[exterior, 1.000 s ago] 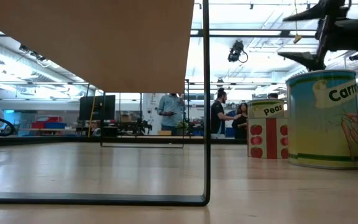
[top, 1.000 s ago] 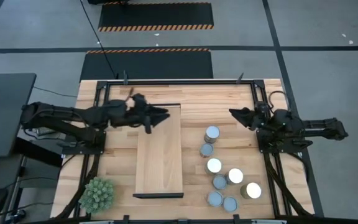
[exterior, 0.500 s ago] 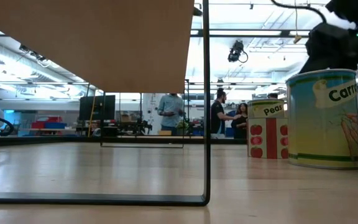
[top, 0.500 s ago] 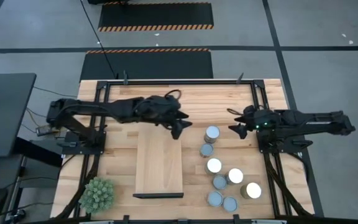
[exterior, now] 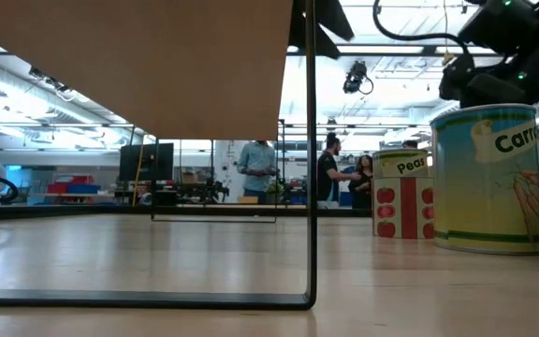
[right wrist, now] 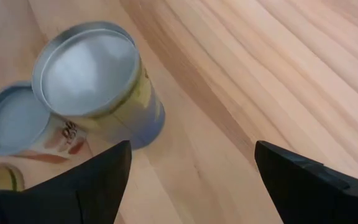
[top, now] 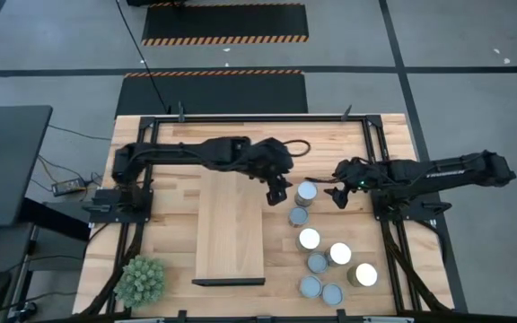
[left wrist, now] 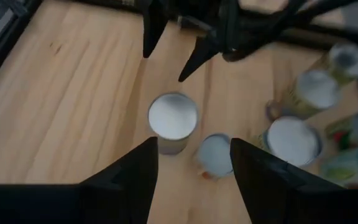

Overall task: Pick and place cans onto a shelf
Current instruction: Put the canned peas on the shelf

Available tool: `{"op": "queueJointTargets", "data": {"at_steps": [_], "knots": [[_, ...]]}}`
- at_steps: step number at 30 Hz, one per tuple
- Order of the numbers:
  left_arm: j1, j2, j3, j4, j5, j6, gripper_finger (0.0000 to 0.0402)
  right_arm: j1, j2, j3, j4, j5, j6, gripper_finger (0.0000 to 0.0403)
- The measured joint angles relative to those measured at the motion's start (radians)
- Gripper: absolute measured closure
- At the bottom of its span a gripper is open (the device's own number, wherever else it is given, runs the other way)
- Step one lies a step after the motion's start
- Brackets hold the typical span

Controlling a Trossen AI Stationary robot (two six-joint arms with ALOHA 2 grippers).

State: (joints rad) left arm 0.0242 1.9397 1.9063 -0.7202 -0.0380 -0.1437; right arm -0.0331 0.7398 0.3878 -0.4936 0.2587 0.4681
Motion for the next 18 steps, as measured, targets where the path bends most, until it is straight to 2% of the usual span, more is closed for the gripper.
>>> {"op": "queueJointTargets", "data": {"at_steps": [4,10,13,18], "knots": [[0.004,0.061,0.086,-0.092,-0.006,0.050,0.0163,0.001,0.054,0.000,0.038,0.005,0.037,0.0054],[0.018,0.078,0.101,-0.146,-0.007,0.120,0.0097,0.001,0.136,0.000,0.055,0.039,0.052,0.0054],[0.019,0.078,0.101,-0.148,-0.041,0.161,0.0087,0.001,0.201,0.000,0.094,0.063,0.054,0.0054],[0.016,0.091,0.103,-0.144,-0.047,0.216,0.0086,0.001,0.313,0.000,0.255,0.054,0.055,0.0054]]}}
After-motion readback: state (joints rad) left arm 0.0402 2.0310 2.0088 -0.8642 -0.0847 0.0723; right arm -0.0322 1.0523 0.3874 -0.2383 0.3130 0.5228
